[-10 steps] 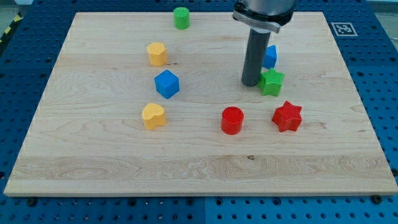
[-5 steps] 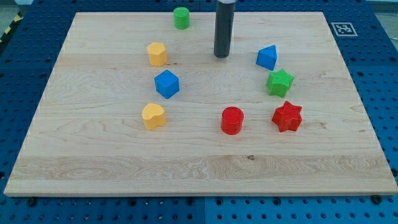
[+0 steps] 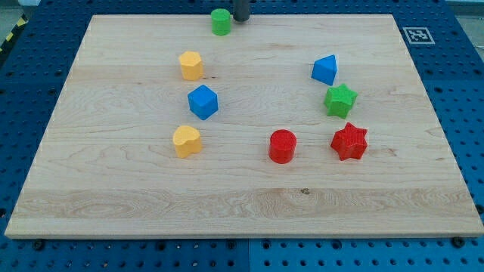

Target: Push the green circle towards the right side of the yellow hexagon

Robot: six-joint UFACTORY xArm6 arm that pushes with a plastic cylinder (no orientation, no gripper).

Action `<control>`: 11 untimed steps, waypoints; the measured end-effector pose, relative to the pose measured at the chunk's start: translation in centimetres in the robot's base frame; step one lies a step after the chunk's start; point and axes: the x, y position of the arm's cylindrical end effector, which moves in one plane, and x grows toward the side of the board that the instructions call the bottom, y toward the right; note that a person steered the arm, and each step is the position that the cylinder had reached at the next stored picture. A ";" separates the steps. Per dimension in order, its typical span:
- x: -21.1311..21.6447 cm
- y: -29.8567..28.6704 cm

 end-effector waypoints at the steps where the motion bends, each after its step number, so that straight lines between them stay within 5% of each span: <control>1: -0.1 -1.5; 5: -0.1 -11.9; 9: 1.5 -3.3; 11: 7.1 -3.8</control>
